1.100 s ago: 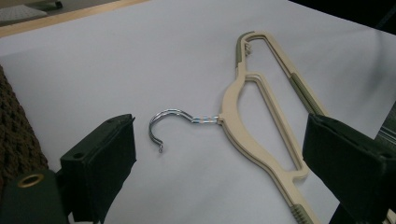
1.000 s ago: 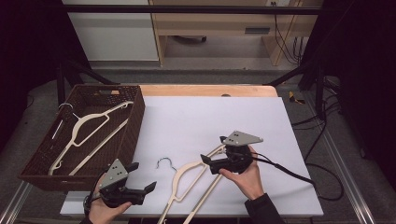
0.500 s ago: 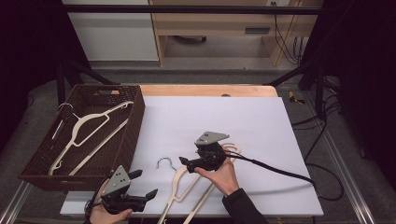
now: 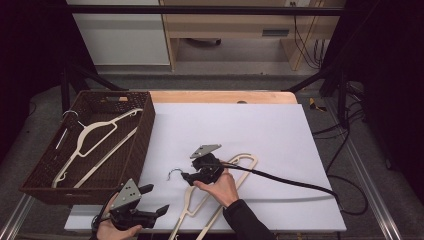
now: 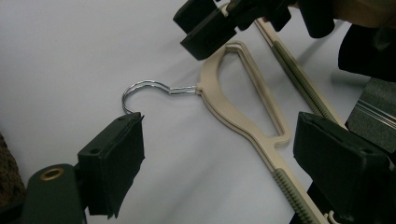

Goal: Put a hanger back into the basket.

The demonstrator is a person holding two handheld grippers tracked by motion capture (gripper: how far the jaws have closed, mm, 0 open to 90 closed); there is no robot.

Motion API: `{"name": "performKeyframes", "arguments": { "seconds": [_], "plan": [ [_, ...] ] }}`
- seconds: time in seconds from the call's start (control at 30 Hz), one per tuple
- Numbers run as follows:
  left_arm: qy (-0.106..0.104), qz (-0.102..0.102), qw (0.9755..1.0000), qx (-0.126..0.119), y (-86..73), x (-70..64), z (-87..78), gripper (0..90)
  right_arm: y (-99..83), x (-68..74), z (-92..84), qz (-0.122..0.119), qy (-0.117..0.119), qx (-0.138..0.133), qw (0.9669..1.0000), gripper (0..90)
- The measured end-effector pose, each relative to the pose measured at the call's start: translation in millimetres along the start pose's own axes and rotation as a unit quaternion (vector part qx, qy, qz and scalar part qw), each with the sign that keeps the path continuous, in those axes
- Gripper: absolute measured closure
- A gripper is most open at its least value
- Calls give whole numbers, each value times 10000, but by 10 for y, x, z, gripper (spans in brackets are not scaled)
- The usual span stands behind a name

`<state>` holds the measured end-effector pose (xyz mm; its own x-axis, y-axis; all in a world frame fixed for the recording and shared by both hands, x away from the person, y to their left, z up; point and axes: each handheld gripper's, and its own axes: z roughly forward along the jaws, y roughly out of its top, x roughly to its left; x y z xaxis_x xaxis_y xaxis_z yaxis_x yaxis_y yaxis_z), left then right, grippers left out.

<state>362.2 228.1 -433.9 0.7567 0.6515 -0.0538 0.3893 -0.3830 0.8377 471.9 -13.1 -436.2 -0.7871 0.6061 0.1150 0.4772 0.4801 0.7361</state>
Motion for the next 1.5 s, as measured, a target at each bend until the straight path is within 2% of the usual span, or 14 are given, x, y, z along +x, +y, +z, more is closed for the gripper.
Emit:
{"name": "performKeyframes", "arguments": {
  "seconds": [0.13,0.2,0.27,0.4,0.63,0.8,1.0,1.27,1.33,1.37,1.4,1.5],
  "plan": [
    [-13,-5,10000,32,-6,4,14,160,-21,-10,136,-35,53,206,9998,543],
    [-13,-17,10000,35,-8,10,20,160,-27,-10,158,-15,73,229,9997,559],
    [-18,-34,10000,42,-11,15,28,161,-42,-8,233,-18,110,402,9991,611],
    [-26,-37,10000,65,-16,20,40,162,-62,-15,319,41,185,485,9986,670],
    [-44,-87,9999,104,-22,25,56,165,-105,-19,396,53,235,706,9972,768],
    [-41,-101,9999,127,-26,29,67,166,-108,-12,399,60,290,727,9969,870],
    [-28,-93,9999,135,-27,37,68,168,-102,-1,378,66,205,689,9974,888],
    [-44,-139,9998,113,-20,30,73,167,-50,26,238,43,155,495,9986,891],
    [-71,-173,9997,125,-14,24,75,167,-36,23,202,-25,151,470,9988,891],
    [-91,-192,9997,116,-9,19,76,168,-25,39,180,60,132,480,9987,891],
    [-116,-202,9997,107,-2,13,77,168,-20,31,162,-16,140,446,9989,892],
    [-242,-306,9992,75,40,-5,90,172,3,43,88,-32,151,361,9992,892]
  ]
}}
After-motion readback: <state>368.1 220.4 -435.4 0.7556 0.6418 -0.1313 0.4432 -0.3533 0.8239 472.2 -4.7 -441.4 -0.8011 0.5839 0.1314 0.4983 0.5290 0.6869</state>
